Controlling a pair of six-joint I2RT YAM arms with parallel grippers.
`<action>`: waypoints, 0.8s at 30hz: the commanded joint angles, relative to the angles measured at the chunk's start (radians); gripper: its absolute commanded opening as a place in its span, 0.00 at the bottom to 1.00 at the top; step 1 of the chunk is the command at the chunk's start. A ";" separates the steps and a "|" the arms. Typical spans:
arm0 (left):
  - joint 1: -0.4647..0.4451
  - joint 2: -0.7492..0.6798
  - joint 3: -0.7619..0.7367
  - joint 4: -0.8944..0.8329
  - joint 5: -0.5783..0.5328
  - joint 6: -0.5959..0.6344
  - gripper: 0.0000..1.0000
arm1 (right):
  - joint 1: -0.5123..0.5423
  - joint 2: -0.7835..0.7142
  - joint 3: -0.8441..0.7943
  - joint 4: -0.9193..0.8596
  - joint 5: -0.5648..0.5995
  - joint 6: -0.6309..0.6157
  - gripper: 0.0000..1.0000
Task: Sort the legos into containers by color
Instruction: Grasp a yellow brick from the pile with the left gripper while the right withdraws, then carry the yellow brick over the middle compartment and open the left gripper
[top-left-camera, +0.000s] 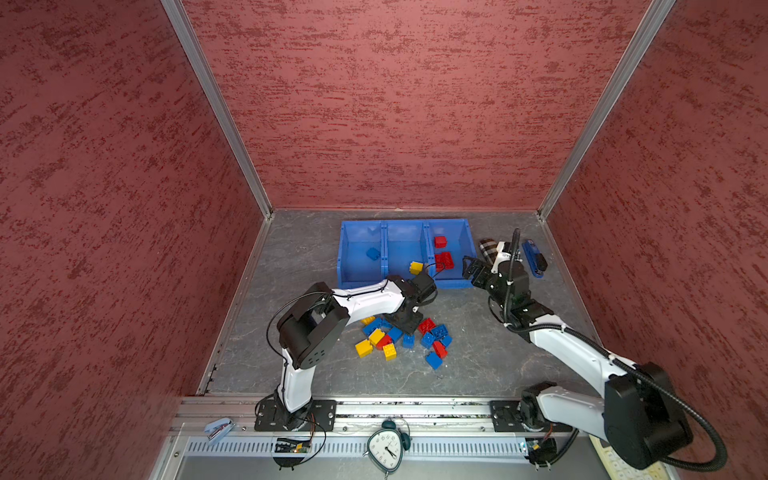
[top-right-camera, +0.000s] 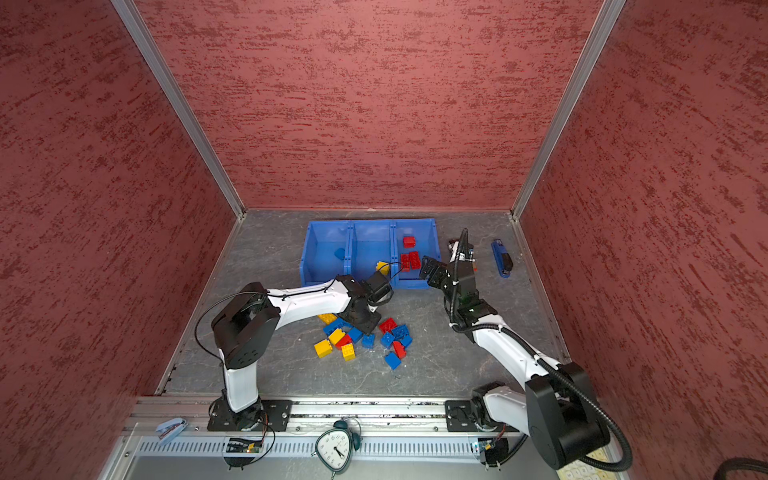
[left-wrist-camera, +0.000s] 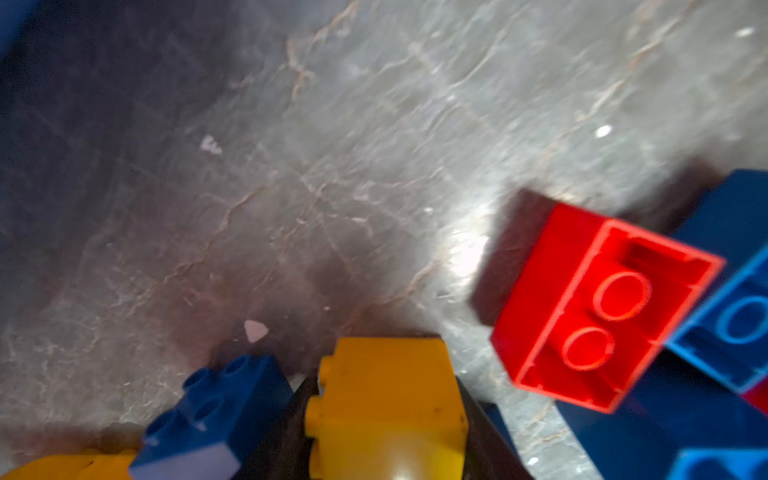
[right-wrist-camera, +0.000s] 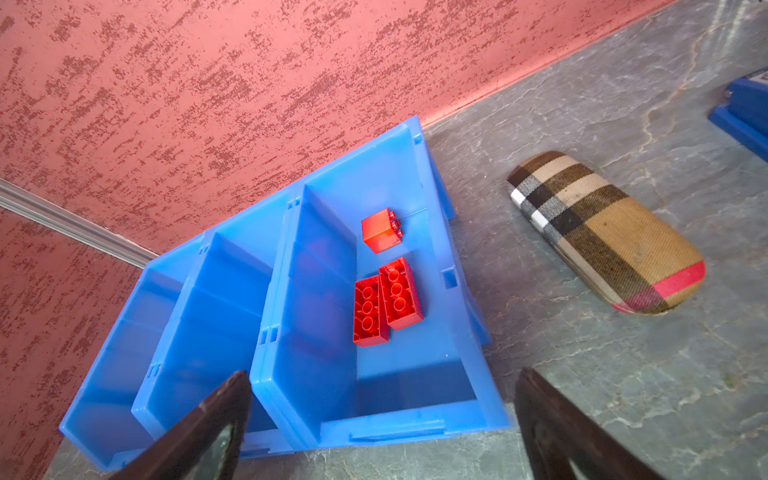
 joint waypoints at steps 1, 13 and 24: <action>0.012 -0.012 -0.006 0.022 0.043 0.022 0.51 | 0.000 0.014 0.001 0.009 -0.002 0.014 0.99; 0.003 -0.125 0.059 0.063 -0.079 0.013 0.26 | 0.000 -0.036 0.010 -0.019 0.013 -0.015 0.99; 0.135 0.033 0.324 0.253 -0.283 0.022 0.27 | 0.000 -0.078 0.012 0.005 -0.027 -0.018 0.99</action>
